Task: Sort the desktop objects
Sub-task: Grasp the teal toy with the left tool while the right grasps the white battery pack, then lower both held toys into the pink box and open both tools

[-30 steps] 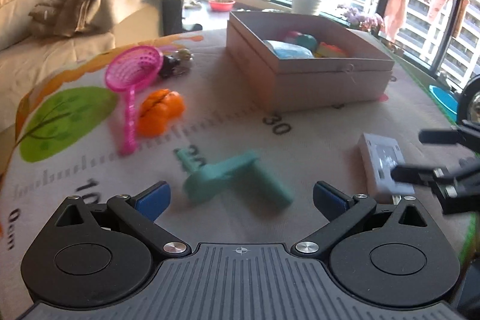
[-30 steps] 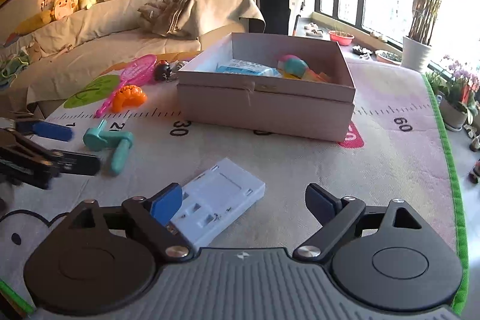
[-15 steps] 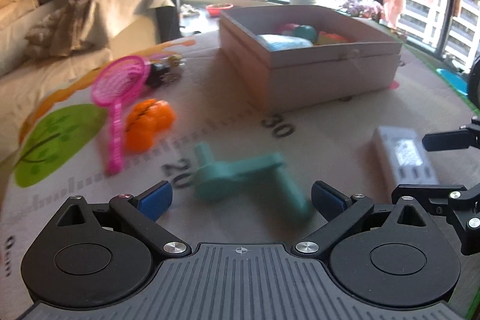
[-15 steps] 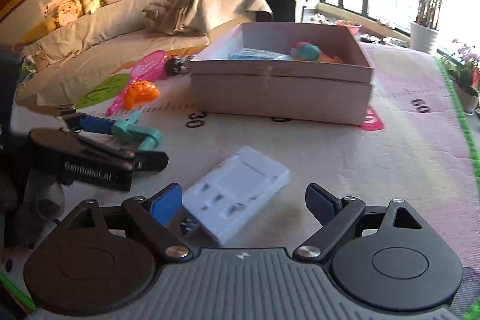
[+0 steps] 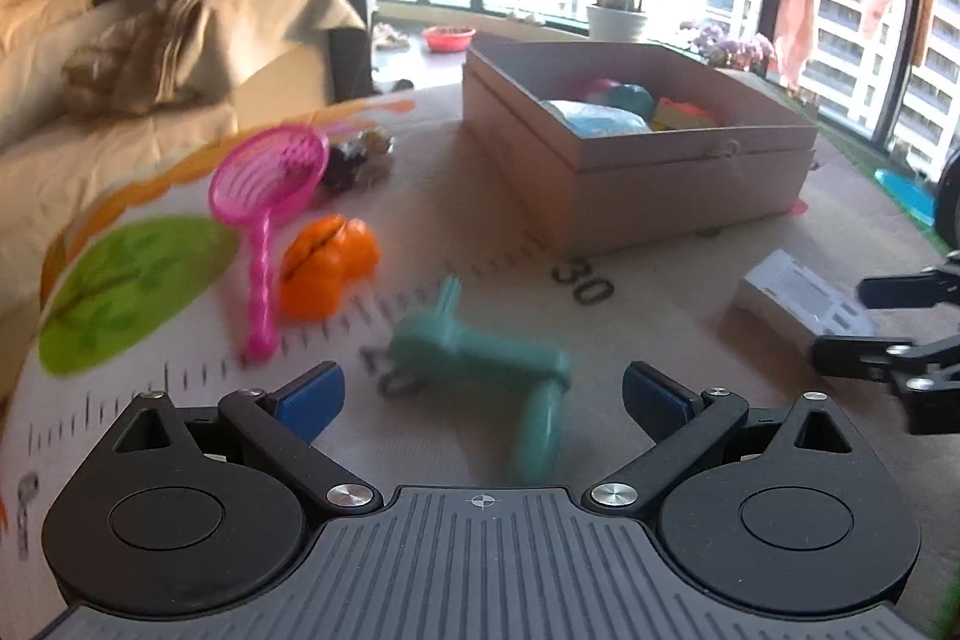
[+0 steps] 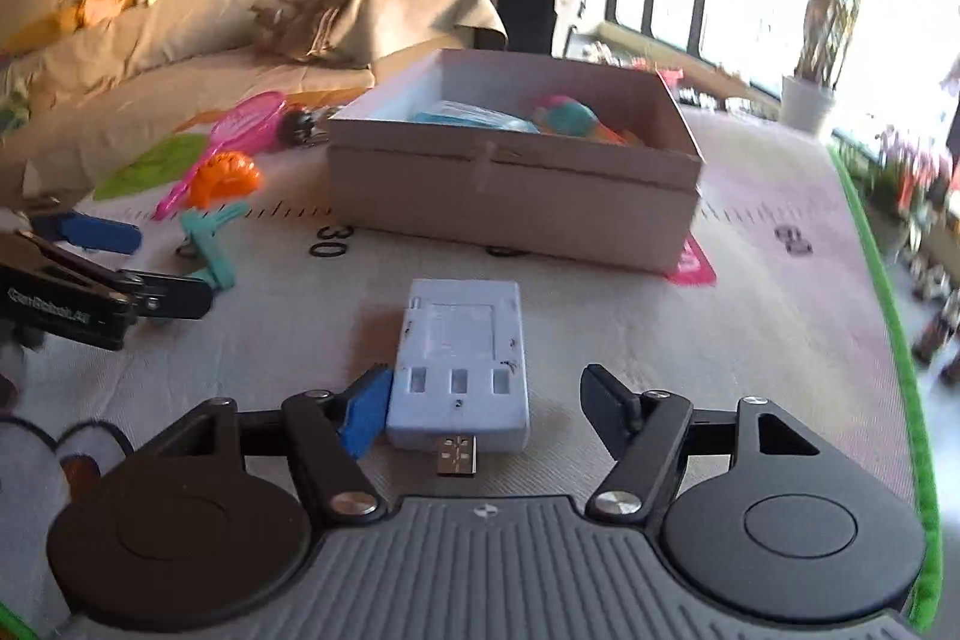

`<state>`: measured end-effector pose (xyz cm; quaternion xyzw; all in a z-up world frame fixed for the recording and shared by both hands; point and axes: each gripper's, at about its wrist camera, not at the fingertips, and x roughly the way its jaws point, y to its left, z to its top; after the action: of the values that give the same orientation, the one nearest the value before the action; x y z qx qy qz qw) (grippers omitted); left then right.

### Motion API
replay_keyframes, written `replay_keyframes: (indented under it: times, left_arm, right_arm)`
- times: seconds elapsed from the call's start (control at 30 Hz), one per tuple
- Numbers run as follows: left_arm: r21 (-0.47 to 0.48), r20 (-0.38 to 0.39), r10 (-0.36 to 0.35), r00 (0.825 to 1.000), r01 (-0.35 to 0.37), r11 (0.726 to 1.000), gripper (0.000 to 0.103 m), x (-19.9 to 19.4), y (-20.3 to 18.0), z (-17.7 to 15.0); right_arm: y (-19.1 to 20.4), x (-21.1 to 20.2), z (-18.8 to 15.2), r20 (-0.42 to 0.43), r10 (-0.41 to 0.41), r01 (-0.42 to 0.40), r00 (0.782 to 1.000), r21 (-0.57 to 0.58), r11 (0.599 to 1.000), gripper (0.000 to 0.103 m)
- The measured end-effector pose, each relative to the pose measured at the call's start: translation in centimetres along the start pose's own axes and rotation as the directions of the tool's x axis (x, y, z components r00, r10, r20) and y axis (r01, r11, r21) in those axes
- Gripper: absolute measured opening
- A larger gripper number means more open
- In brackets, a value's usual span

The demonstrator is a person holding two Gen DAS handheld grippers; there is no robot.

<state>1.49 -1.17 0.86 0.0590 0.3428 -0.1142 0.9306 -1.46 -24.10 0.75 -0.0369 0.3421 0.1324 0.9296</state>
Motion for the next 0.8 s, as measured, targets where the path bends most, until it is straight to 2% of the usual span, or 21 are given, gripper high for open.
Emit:
replay_keyframes:
  times: [0.07,0.13,0.17,0.2,0.23,0.4,0.5,0.53,0.63,0.8]
  left_arm:
    - [0.028,-0.003,0.011,1.0,-0.011,1.0,0.101,0.9,-0.4,0.3]
    - [0.042,-0.019,0.011,1.0,-0.011,0.999,0.086,1.5,-0.7,0.5]
    - [0.038,-0.017,0.003,1.0,-0.002,0.999,0.084,1.6,-0.6,0.6]
    - [0.038,-0.018,-0.001,1.0,0.002,0.999,0.077,1.6,-0.7,0.7]
    - [0.04,-0.016,-0.005,1.0,0.006,0.999,0.076,1.5,-0.7,0.8]
    - [0.045,-0.015,-0.013,1.0,0.013,0.999,0.075,0.8,-0.7,0.3]
    - [0.036,0.005,-0.035,0.999,0.035,0.999,0.075,-0.8,-0.6,0.1]
    - [0.036,0.015,-0.043,0.999,0.043,0.998,0.075,-1.4,-0.6,0.1]
    - [0.054,0.055,-0.063,0.997,0.06,0.997,0.075,-3.4,-1.0,0.4]
    - [0.096,0.138,-0.096,0.986,0.084,0.992,0.075,-6.7,-2.1,1.8]
  right_arm:
    - [0.1,-0.2,0.1,0.007,0.007,-0.007,1.0,-0.008,1.0,0.069]
    - [0.2,-0.3,0.2,0.014,0.013,-0.013,1.0,-0.028,1.0,0.069]
    - [0.3,-0.2,0.4,0.013,0.018,-0.017,1.0,-0.034,0.999,0.069]
    - [0.3,-0.1,0.5,0.009,0.025,-0.025,1.0,-0.037,0.999,0.069]
    - [0.4,0.1,0.6,0.006,0.032,-0.031,0.999,-0.037,0.999,0.069]
    - [0.7,1.5,1.2,-0.021,0.059,-0.06,0.998,-0.022,0.998,0.069]
    - [1.1,1.9,1.4,-0.037,0.054,-0.055,0.998,-0.033,0.998,0.049]
    - [1.2,1.8,1.4,-0.04,0.059,-0.06,0.997,-0.043,0.997,0.048]
    - [1.1,1.0,1.4,-0.033,0.071,-0.072,0.997,-0.051,0.996,0.047]
    - [-0.3,-2.2,2.5,0.028,0.078,-0.077,0.997,-0.038,0.996,0.047]
